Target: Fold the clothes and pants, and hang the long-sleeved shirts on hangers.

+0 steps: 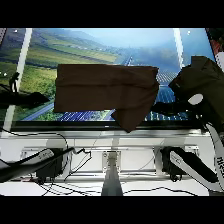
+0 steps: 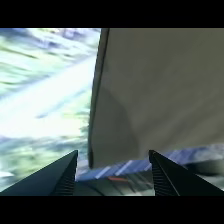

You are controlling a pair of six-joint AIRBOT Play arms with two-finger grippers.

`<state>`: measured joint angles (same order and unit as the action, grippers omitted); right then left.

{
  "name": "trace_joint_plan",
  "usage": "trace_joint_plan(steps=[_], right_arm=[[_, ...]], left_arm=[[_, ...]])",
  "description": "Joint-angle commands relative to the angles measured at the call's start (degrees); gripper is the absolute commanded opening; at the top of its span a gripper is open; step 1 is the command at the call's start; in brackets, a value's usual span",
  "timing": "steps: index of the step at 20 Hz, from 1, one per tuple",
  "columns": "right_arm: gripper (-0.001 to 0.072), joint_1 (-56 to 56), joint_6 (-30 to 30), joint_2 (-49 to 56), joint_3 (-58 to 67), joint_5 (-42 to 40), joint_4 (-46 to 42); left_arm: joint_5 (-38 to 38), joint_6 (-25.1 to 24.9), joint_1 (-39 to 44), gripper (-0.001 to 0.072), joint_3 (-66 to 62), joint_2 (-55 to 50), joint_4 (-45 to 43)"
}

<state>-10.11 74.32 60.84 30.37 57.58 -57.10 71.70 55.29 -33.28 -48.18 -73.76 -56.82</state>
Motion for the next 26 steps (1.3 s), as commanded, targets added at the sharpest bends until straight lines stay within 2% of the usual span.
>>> trace_joint_plan(steps=[1, 5, 7, 11, 12, 13, 16, 17, 19, 21, 22, 23, 24, 26], right_arm=[[0.0477, 0.0, 1.4, 2.0, -3.7, -2.8, 4.6], [0.0475, 1.0, -1.3, 6.4, -4.2, 2.2, 9.4], [0.0403, 4.0, -2.3, 7.9, -4.4, 1.8, 13.2], [0.0347, 12.7, -2.5, 8.8, -4.2, -0.2, 15.1], [0.0158, 14.1, -2.5, 8.8, -4.2, -0.2, 15.1], [0.0023, 14.7, -2.5, 8.8, -4.2, -0.2, 15.1], [0.0017, 14.8, -3.4, 8.8, -4.2, -0.5, 15.0], [0.0017, 14.8, -3.4, 8.8, -4.2, -0.6, 15.0], [0.0017, 14.8, -3.5, 8.8, -3.9, -0.7, 14.9], [0.0018, 14.8, -3.5, 8.8, -2.7, -0.7, 14.9], [0.0017, 14.8, -3.5, 8.8, -1.7, -0.7, 14.9], [0.0017, 14.8, -3.5, 8.8, -0.7, -0.6, 14.8], [0.0017, 14.8, -3.5, 8.8, 0.6, -0.5, 14.8], [0.0018, 14.8, -3.5, 8.8, 3.8, 0.4, 14.8]], left_arm=[[-1.8, -0.3, -0.7, 0.0517, 4.6, -1.6, 2.4], [-2.4, -0.3, -0.6, 0.0517, 5.1, -4.6, 4.9], [-2.6, -0.5, -0.6, 0.0517, 5.1, -5.8, 7.5], [-2.9, -0.7, -0.6, 0.0515, 5.1, -7.1, 7.9], [-2.9, -0.7, -0.6, 0.0515, 5.1, -7.2, 7.9], [-2.9, -0.7, -0.6, 0.0515, 5.1, -7.2, 7.9], [-3.0, -0.7, -0.6, 0.0513, 5.1, -7.3, 7.1], [-2.9, -0.7, -0.6, 0.0477, 5.1, -7.5, 7.2], [-1.6, -0.7, -0.3, 0.0335, 5.2, -8.3, 7.0], [-0.7, -0.8, 0.5, 0.0332, 5.2, -9.2, 5.4], [-0.7, -0.8, 0.7, 0.0259, 5.2, -9.5, 4.9], [-0.6, -0.9, 0.9, 0.0131, 5.2, -9.7, 4.9], [-0.5, -1.0, 1.1, 0.0068, 5.2, -9.7, 4.9], [0.6, -1.9, 1.3, 0.0029, 4.9, -9.6, 5.0]])
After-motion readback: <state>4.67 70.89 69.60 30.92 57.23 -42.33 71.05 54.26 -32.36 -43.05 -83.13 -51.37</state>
